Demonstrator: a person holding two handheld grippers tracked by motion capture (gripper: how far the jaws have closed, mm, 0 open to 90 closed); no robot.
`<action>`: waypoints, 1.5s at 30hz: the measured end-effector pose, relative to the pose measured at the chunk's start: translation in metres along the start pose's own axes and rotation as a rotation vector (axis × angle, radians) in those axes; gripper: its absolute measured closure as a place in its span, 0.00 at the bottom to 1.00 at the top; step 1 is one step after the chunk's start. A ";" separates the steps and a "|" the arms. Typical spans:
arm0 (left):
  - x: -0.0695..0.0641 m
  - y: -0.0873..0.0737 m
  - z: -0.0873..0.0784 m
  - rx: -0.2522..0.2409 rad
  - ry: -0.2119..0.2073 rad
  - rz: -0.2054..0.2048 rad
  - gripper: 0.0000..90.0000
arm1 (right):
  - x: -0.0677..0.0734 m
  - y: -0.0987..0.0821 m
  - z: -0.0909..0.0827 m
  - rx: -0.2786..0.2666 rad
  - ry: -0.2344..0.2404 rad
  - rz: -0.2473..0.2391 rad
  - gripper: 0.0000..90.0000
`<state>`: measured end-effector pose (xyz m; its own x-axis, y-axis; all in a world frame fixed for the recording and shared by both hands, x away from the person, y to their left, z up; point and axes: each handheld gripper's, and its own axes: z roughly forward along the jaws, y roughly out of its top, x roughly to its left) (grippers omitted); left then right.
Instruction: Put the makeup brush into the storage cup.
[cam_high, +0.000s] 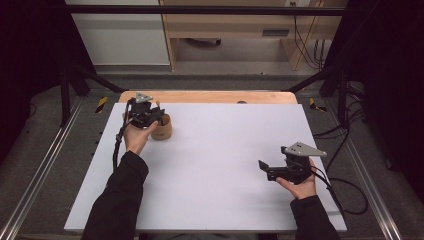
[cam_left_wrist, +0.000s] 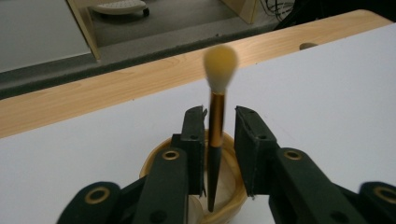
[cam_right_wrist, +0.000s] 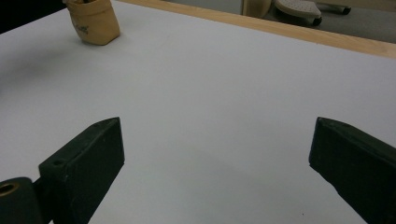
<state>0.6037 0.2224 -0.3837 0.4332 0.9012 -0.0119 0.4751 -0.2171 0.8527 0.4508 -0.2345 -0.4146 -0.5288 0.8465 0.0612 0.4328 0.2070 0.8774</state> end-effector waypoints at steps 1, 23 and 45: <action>0.001 -0.001 -0.002 -0.013 -0.002 -0.001 0.77 | 0.000 0.000 0.000 0.000 0.000 0.000 0.04; -0.006 -0.016 -0.060 -0.149 -0.093 0.006 0.31 | 0.000 0.002 -0.003 -0.029 0.022 0.011 0.04; -0.029 -0.047 -0.095 -0.179 -0.159 0.060 0.19 | 0.000 0.002 -0.006 -0.049 0.034 0.011 0.03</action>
<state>0.4960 0.2421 -0.3738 0.5783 0.8153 -0.0285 0.3077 -0.1856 0.9332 0.4474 -0.2366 -0.4096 -0.5492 0.8312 0.0861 0.4029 0.1732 0.8987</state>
